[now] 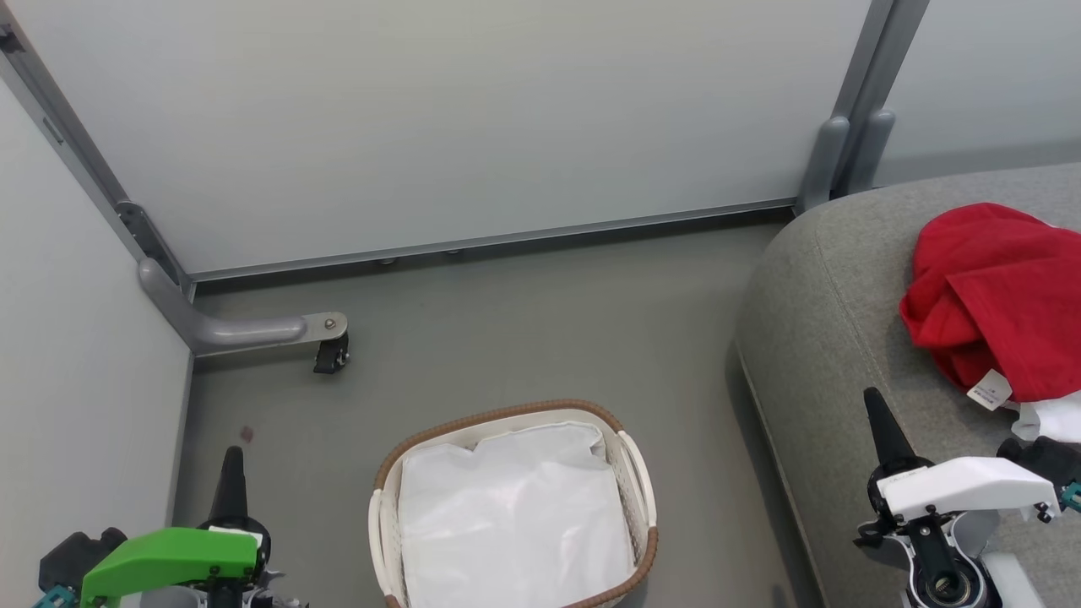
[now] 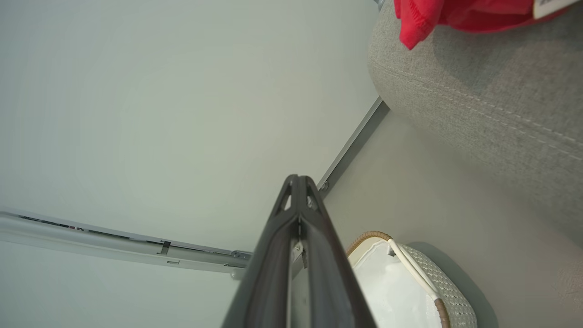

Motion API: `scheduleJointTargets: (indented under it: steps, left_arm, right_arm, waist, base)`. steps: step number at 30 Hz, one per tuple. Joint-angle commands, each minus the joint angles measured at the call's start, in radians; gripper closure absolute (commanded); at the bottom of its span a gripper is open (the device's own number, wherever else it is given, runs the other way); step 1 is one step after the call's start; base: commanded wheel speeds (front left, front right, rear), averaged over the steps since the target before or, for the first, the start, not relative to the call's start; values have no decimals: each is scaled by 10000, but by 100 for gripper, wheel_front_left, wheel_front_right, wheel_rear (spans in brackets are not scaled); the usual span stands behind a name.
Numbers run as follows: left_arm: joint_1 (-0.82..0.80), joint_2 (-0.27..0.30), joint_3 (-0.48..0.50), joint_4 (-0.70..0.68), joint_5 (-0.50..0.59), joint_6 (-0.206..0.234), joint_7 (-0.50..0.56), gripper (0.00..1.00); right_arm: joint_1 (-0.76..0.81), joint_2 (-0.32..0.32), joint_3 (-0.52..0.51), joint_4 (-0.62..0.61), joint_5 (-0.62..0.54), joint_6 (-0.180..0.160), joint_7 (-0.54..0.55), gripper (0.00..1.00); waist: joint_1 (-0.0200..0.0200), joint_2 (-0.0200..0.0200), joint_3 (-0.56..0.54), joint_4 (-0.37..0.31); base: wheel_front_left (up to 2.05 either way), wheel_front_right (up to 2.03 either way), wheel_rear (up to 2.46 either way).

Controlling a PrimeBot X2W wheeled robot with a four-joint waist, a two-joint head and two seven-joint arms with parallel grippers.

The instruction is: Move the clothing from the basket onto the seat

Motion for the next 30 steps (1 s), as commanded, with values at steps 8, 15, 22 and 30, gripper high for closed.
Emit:
scheduleJointTargets:
  steps: [8, 15, 22, 30]
  left_arm:
    - [-285, 81, 85, -377, -1135, -69, 300, 100]
    - [-312, 85, 108, -534, -1698, -76, 456, 100]
    - [-314, 88, 132, -667, -2248, -82, 627, 100]
    - [-322, 91, 157, -832, -2815, -89, 788, 100]
  right_arm:
    - [86, -72, -133, -324, 1295, -7, 322, 100]
    - [150, -77, -188, -434, 1939, -8, 483, 100]
    - [202, -83, -245, -549, 2584, -9, 645, 100]
    - [258, -89, -301, -659, 3249, -10, 799, 100]
  waist:
    - [0, 0, -17, -19]
    - [0, 0, -27, -30]
    - [0, 0, -38, -43]
    - [0, 0, -49, -56]
  base:
    - [0, 0, 0]
    - [0, 0, 0]
    - [0, 0, 0]
    - [0, 0, 0]
